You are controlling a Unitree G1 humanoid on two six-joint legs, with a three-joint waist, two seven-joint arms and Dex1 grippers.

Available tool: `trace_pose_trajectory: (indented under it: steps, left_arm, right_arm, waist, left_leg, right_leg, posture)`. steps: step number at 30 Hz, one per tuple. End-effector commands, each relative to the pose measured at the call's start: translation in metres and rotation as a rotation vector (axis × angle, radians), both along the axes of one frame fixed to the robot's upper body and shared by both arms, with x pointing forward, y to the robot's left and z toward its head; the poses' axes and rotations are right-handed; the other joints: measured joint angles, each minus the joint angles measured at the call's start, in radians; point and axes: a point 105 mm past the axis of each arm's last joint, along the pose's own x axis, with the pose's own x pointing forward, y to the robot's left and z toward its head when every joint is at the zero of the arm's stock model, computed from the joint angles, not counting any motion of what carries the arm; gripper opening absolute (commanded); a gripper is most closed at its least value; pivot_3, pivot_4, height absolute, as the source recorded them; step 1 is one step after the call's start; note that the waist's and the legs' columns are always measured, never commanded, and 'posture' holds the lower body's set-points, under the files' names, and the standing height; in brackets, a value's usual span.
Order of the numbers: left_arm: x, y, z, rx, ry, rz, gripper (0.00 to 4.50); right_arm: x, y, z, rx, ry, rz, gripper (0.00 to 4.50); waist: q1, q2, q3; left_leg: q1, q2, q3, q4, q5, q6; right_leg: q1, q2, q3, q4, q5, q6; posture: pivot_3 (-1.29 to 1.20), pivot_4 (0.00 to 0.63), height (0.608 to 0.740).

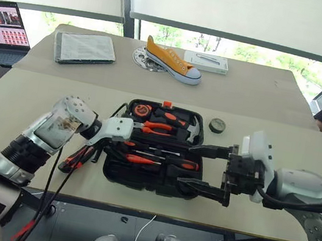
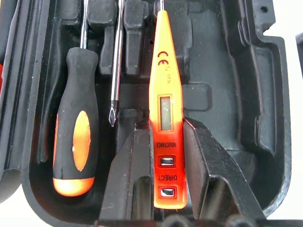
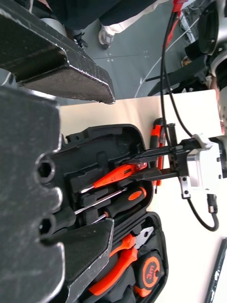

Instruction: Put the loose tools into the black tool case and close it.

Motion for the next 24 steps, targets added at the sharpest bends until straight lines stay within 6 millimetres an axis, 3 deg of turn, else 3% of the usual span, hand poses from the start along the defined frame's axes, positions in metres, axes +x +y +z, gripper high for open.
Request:
trace_pose_trajectory:
  steps: [1,3,4,5,6,13,16,17,19,24]
  left_arm:
    - [0.004,-0.003,0.007,-0.005,-0.026,0.002,0.43]
    - [0.005,-0.002,0.007,-0.002,-0.026,0.003,0.43]
    - [0.005,-0.002,0.007,-0.001,-0.026,0.004,0.93]
    - [0.005,-0.001,0.009,-0.002,-0.027,0.006,0.93]
    - [0.005,0.000,0.010,-0.003,-0.027,0.007,1.52]
    - [0.000,0.002,0.034,-0.083,-0.031,0.012,3.81]
    - [-0.001,0.003,0.042,-0.149,-0.009,0.036,3.81]
    - [0.000,0.004,0.042,-0.162,-0.008,0.051,3.59]
    - [0.004,0.005,0.037,-0.178,-0.017,0.079,3.13]
    - [0.014,0.001,0.026,-0.227,-0.001,0.139,1.28]
  right_arm:
    - [-0.005,0.003,0.010,0.022,-0.029,0.024,4.50]
    - [-0.005,0.003,0.011,0.023,-0.025,0.024,4.50]
    - [-0.005,0.003,0.011,0.023,-0.024,0.025,4.50]
    - [-0.006,0.003,0.011,0.024,-0.022,0.026,4.50]
    - [-0.006,0.003,0.011,0.025,-0.021,0.026,4.50]
    - [-0.006,0.002,0.008,0.027,-0.013,0.029,4.50]
    - [-0.006,0.002,0.007,0.023,-0.010,0.033,4.50]
    - [-0.007,0.002,0.006,0.021,-0.010,0.034,4.50]
    - [-0.007,0.001,0.005,0.018,-0.009,0.034,4.50]
    - [-0.006,-0.001,0.004,0.012,-0.011,0.028,4.50]
  waist:
    - [0.000,0.000,0.000]
    - [0.000,0.000,0.000]
    - [-0.001,0.000,0.000]
    - [-0.001,0.000,0.000]
    - [-0.001,0.000,0.000]
    - [0.000,0.000,0.000]
    - [-0.001,0.000,0.000]
    - [0.000,0.000,0.000]
    - [0.000,0.000,0.000]
    - [0.000,0.000,0.000]
  left_leg:
    - [0.000,0.000,0.000,0.000,0.000,0.000]
    - [0.000,0.000,0.000,0.000,0.000,0.000]
    - [0.000,0.000,0.000,0.000,0.000,0.000]
    - [0.000,0.000,0.000,0.000,0.000,0.000]
    - [0.000,0.000,0.000,0.000,0.000,0.000]
    - [-0.001,0.000,-0.001,0.000,0.000,0.000]
    - [-0.001,0.000,-0.001,0.001,0.000,0.000]
    - [-0.001,0.000,-0.001,0.001,0.000,0.000]
    - [-0.001,0.000,-0.001,0.001,0.000,0.000]
    - [-0.001,0.000,-0.001,0.001,0.000,0.000]
  right_leg:
    - [0.000,0.000,0.000,0.000,0.000,0.000]
    - [0.000,0.000,0.000,0.000,0.000,0.000]
    - [0.000,0.000,0.000,0.000,0.000,0.000]
    - [0.000,0.000,0.000,0.000,0.000,0.000]
    - [0.000,0.000,0.000,0.000,0.000,0.000]
    - [0.000,0.000,0.000,0.000,0.000,0.000]
    - [0.000,0.000,0.000,0.000,0.000,0.000]
    - [0.000,0.000,0.000,0.000,0.000,0.000]
    - [0.000,0.000,0.000,0.000,0.000,0.000]
    - [0.000,0.000,0.000,0.000,0.000,0.000]
  posture:
    - [0.00,0.150,0.733]
    - [0.00,0.150,0.733]
    - [0.00,0.150,0.733]
    - [0.00,0.150,0.733]
    - [0.00,0.150,0.733]
    - [0.00,0.150,0.733]
    - [0.00,0.150,0.733]
    - [0.00,0.150,0.733]
    - [0.00,0.150,0.733]
    - [0.00,0.150,0.733]
